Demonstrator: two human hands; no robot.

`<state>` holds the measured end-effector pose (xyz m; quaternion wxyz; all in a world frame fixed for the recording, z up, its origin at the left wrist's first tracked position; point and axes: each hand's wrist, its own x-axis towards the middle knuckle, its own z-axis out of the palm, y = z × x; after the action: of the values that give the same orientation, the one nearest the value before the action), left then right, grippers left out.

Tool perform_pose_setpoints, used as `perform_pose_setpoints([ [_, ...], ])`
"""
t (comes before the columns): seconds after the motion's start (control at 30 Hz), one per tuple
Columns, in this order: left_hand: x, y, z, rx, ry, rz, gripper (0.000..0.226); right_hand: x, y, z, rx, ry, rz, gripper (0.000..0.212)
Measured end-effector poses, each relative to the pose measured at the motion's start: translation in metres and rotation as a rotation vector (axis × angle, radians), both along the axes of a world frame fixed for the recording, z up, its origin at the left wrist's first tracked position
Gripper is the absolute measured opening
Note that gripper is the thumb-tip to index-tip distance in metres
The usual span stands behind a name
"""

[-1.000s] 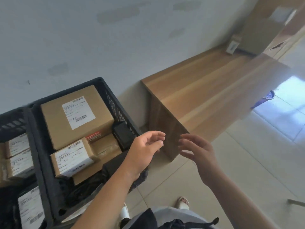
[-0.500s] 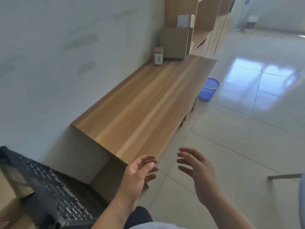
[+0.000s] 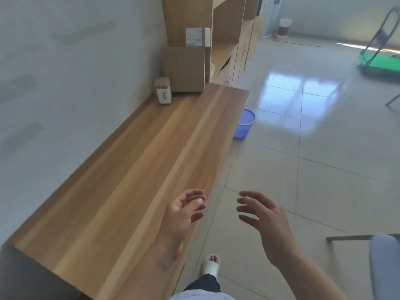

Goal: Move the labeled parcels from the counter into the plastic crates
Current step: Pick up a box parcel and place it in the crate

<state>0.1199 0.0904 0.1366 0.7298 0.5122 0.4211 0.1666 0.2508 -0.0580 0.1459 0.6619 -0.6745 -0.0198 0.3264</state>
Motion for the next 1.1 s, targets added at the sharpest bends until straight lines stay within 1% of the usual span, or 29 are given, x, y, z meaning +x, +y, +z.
perform_pose_setpoints([
  [0.13, 0.062, 0.045, -0.001, -0.066, -0.045, -0.046, 0.017, 0.049, 0.025, 0.009, -0.009, 0.011, -0.05, 0.02],
  [0.37, 0.15, 0.093, -0.016, -0.127, -0.04, -0.072, 0.014, 0.128, 0.052, 0.006, -0.017, 0.055, -0.099, 0.024],
  [0.53, 0.209, 0.119, -0.03, -0.103, 0.0, -0.022, 0.013, 0.199, 0.088, -0.008, -0.028, 0.078, -0.053, 0.019],
  [0.63, 0.248, 0.137, -0.037, -0.08, 0.031, 0.051, 0.013, 0.254, 0.112, -0.012, -0.013, 0.074, -0.002, 0.017],
  [0.8, 0.318, 0.17, -0.046, -0.049, 0.123, 0.197, 0.01, 0.36, 0.153, -0.01, 0.013, 0.111, 0.078, 0.017],
  [0.93, 0.358, 0.199, -0.056, 0.013, 0.22, 0.355, 0.008, 0.423, 0.191, -0.017, -0.035, 0.195, 0.256, 0.016],
  [1.03, 0.37, 0.222, -0.066, 0.036, 0.382, 0.352, 0.013, 0.455, 0.221, -0.027, -0.102, 0.248, 0.326, 0.015],
  [1.1, 0.372, 0.241, -0.074, 0.05, 0.46, 0.34, 0.016, 0.468, 0.239, -0.032, -0.101, 0.27, 0.365, 0.014],
])
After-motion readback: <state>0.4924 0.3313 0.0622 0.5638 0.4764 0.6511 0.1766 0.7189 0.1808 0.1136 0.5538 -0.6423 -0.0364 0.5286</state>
